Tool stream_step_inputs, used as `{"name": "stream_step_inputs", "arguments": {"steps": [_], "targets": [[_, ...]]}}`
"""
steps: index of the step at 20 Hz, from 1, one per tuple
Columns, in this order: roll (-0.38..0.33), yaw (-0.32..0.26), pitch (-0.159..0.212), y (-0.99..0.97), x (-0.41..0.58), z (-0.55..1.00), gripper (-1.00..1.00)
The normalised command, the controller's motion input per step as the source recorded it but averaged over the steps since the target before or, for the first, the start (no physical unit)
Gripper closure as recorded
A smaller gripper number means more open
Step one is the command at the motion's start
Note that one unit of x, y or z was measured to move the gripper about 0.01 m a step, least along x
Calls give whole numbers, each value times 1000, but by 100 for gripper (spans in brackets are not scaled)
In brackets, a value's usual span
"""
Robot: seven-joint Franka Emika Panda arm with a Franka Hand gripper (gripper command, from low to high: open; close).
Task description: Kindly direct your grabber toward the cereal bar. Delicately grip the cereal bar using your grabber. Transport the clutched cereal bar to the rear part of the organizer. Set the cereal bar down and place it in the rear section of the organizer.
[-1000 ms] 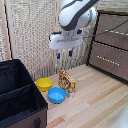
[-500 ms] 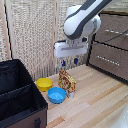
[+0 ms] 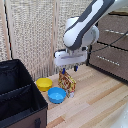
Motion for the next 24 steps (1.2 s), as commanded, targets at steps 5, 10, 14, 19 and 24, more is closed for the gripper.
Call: {"name": "stream_step_inputs", "arguments": {"steps": [5, 10, 14, 19, 24], "targets": [[-5, 2, -40, -118, 167, -325, -100], [0, 11, -53, -16, 285, -216, -100], [0, -2, 8, 0, 74, -111, -100], [-1, 0, 42, 0, 0, -70, 100], [0, 0, 36, 0, 0, -142, 100]]}}
